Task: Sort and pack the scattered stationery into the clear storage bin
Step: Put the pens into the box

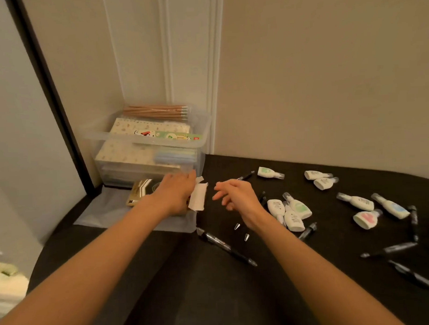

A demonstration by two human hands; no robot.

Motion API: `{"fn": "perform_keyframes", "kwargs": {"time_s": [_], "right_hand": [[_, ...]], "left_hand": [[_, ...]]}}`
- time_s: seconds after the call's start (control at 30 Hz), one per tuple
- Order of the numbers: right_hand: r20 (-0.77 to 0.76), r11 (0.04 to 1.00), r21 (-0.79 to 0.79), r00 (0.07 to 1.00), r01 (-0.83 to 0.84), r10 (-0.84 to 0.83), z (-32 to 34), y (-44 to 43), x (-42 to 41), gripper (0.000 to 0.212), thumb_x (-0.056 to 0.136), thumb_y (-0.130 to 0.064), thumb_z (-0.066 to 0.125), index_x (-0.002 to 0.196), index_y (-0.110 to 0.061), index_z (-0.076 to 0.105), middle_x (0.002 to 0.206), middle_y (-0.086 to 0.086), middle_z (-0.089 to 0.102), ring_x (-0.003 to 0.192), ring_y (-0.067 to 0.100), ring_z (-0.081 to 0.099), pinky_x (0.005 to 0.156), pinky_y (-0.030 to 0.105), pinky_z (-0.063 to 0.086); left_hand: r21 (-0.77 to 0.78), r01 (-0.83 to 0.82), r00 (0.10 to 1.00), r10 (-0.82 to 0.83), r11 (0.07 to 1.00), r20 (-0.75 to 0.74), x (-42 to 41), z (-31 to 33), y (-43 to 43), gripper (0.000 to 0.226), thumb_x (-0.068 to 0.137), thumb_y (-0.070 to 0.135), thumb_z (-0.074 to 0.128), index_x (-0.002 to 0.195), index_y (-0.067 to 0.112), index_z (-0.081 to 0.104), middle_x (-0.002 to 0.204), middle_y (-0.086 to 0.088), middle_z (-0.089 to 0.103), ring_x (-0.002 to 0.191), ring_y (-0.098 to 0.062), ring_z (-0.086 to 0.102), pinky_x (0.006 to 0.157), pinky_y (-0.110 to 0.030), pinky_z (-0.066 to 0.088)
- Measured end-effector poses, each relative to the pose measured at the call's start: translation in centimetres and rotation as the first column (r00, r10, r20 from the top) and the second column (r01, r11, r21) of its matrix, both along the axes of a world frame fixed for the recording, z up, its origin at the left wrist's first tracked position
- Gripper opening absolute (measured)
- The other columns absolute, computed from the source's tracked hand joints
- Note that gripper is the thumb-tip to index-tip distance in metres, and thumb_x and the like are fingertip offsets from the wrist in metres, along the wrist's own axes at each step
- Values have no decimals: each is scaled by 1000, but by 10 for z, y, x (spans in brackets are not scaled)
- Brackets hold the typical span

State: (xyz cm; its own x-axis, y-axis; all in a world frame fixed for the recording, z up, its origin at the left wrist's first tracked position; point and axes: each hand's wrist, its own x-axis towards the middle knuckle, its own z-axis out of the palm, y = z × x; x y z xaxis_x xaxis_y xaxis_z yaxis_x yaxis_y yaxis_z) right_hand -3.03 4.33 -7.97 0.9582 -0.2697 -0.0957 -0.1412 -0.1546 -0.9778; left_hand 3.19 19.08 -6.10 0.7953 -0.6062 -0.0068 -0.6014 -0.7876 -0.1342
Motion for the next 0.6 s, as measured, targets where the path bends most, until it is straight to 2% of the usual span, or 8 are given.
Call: {"fn": "perform_keyframes", "kwargs": {"time_s": [0.1,0.17,0.23,0.33,0.4,0.5,0.6], "right_hand": [[-21,997,41,997,-73,74,1,-4,-29,20,91,-22,59,101,-5,62,77,3,64,58,6,48,47,16,35],[-5,997,65,999,-47,48,1,-7,-49,16,90,-17,60,101,-6,59,79,4,61,61,7,51,49,16,38],[18,995,99,1000,2,-4,2,-12,-68,11,89,-12,59,99,-9,57,84,5,61,67,9,56,56,18,44],[41,993,106,998,46,-51,4,-22,-97,21,89,-5,56,109,-9,59,104,10,64,88,16,62,75,25,51],[67,982,187,997,28,-41,6,-25,-112,25,89,-2,54,113,-4,61,111,13,64,99,20,61,81,26,51],[120,946,324,993,-20,-21,6,-28,-129,21,90,-2,53,107,-5,64,105,11,65,98,20,61,85,28,51],[119,946,326,992,-8,-33,4,-26,-139,16,90,-1,52,89,-9,66,86,4,65,83,13,61,75,26,50]], "left_hand": [[-23,73,996,-71,997,54,-37,9,-9,94,80,19,68,147,3,4,145,-11,35,134,-25,32,111,-36,24],[-49,114,990,-109,992,90,-60,15,-13,99,79,17,70,148,4,0,147,-9,33,136,-24,29,113,-35,20],[-103,159,984,-149,982,102,-82,22,-16,100,78,17,71,148,7,1,146,-8,34,136,-23,29,113,-33,19],[-238,245,968,-223,940,115,-112,29,-22,99,75,17,73,148,17,6,142,-5,37,133,-21,33,113,-33,20],[-291,334,942,-306,897,138,-126,31,-24,92,76,19,72,145,25,12,137,-4,37,127,-20,37,109,-31,24],[-334,410,912,-385,849,141,-143,33,-24,75,79,35,69,138,32,23,133,-2,31,121,-18,36,102,-27,27],[-385,337,935,-352,859,34,-152,34,-28,77,78,62,57,141,31,25,137,0,30,124,-19,34,104,-32,28]]}}
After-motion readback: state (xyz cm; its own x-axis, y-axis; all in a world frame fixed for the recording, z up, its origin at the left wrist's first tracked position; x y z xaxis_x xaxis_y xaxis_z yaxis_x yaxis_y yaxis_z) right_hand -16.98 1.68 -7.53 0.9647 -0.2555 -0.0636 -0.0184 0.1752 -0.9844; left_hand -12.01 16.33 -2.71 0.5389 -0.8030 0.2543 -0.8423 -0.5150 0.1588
